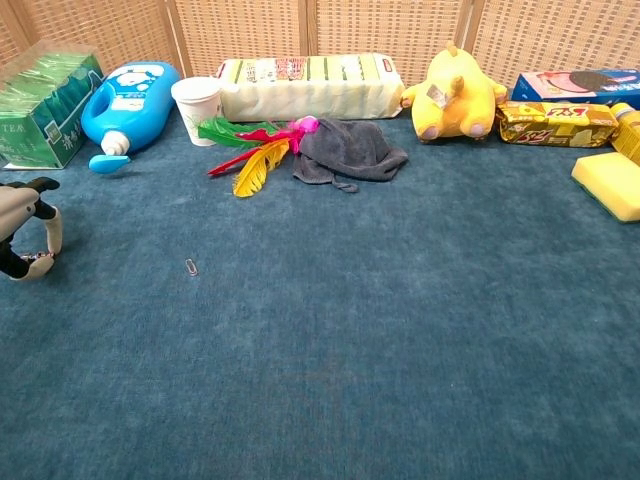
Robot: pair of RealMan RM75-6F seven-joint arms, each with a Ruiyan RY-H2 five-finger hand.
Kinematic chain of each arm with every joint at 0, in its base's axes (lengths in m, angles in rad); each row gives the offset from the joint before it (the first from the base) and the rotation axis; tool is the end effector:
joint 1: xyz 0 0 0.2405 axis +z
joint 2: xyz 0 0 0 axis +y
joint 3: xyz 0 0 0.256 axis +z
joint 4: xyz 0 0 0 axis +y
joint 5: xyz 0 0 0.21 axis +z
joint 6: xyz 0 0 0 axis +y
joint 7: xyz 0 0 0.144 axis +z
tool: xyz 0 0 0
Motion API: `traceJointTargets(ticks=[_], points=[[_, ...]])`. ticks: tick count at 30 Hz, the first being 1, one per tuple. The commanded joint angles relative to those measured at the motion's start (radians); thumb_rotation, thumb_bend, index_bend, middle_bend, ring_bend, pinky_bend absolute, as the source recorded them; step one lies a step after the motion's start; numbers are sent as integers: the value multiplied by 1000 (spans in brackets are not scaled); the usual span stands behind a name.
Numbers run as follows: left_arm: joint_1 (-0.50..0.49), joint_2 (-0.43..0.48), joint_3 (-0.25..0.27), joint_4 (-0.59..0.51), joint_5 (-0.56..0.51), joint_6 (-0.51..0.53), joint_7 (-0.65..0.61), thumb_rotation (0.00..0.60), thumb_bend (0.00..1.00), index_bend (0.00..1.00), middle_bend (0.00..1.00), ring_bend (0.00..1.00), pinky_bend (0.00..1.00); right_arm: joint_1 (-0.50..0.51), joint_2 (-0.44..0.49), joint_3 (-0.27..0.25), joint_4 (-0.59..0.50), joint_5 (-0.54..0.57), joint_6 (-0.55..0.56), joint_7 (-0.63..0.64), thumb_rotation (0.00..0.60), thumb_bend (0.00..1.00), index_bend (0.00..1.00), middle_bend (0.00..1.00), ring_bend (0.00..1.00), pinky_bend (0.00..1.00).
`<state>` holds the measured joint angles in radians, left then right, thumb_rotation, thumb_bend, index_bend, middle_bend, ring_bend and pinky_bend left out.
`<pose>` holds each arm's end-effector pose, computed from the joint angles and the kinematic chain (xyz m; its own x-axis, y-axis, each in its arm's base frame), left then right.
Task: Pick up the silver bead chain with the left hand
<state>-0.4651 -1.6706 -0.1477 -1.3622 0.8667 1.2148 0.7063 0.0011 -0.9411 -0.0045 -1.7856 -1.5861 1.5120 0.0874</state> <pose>-0.2709 0.2887 -0.0165 0.5831 0.2922 0.7581 0.7725 0.0893 -0.6286 -0.2932 -0.1431 0.1899 0.3217 -0.0638 0.9447 -0.9468 -0.0098 0.3218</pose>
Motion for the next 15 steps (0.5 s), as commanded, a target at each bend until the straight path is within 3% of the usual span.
traceJointTargets(ticks=[1,15], points=[[0,-1,1,0,1,2,4,600,771,504,0,0,0,0,1,0,0,-1,0,3,600,0,0,9,108,0],[1,2,3,-3,0,9,17,600,828,533,0,0,0,-1,6,-3,0,-7,4,18,600,0,0,9,108,0]])
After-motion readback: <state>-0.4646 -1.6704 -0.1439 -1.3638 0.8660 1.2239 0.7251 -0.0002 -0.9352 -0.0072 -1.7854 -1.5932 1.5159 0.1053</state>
